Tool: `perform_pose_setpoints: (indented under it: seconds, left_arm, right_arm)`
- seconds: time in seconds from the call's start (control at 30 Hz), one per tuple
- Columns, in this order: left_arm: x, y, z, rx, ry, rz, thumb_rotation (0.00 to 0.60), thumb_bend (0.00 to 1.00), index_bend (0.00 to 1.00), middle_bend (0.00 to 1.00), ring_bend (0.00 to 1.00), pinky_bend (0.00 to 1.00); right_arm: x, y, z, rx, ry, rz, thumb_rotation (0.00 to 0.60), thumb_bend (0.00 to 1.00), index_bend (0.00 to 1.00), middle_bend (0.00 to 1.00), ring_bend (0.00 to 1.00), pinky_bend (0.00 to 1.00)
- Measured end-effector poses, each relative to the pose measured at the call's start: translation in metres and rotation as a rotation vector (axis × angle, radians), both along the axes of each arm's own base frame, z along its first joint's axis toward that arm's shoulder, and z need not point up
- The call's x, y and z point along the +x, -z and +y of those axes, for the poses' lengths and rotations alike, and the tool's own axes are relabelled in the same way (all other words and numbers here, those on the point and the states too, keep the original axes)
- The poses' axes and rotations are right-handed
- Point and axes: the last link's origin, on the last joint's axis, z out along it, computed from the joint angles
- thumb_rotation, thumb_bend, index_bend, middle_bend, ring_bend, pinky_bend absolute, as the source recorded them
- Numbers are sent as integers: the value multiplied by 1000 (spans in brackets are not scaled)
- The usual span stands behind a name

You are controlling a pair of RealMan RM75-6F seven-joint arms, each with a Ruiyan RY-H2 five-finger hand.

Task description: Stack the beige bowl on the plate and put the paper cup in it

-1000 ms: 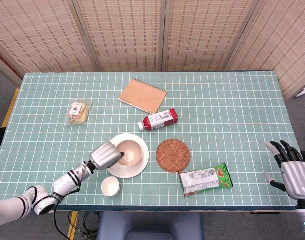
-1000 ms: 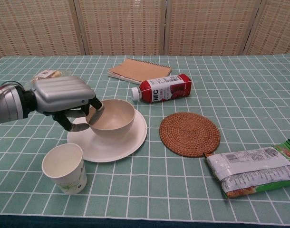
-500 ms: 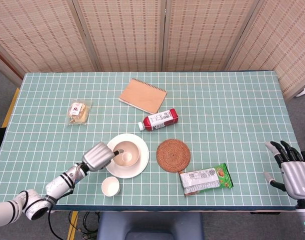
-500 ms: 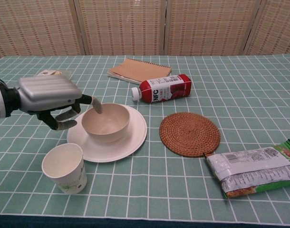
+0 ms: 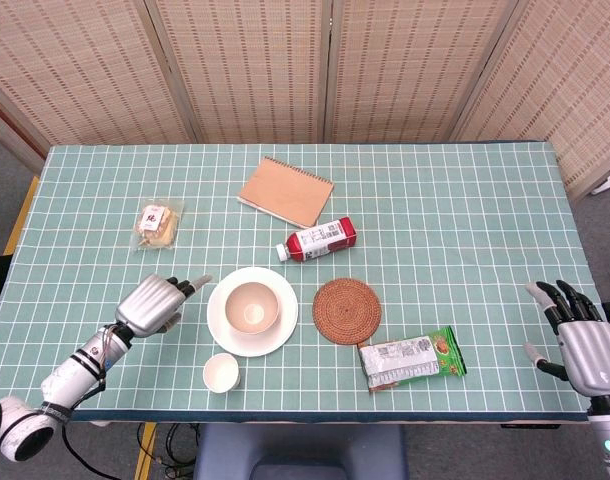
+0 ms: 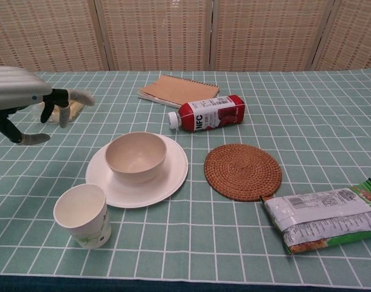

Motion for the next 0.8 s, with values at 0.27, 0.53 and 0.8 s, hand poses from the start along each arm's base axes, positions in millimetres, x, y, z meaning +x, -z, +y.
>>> perform_pose_setpoints:
  seconds: [0.27, 0.53, 0.8]
  left_arm:
    - [5, -9, -20, -87, 27, -134, 349, 212, 64, 195, 263, 478]
    - [18, -6, -49, -222, 166, -173, 319, 195, 27, 94, 170, 371]
    - [27, 8, -66, -283, 252, -109, 563, 196, 17, 29, 106, 332]
  right_arm:
    - [2, 4, -5, 12, -9, -1, 600, 253, 124, 124, 43, 125]
    - [4, 3, -4, 8, -10, 3, 600, 254, 124, 124, 43, 125]
    - [3, 2, -1, 6, -7, 1, 600, 253, 124, 124, 43, 125]
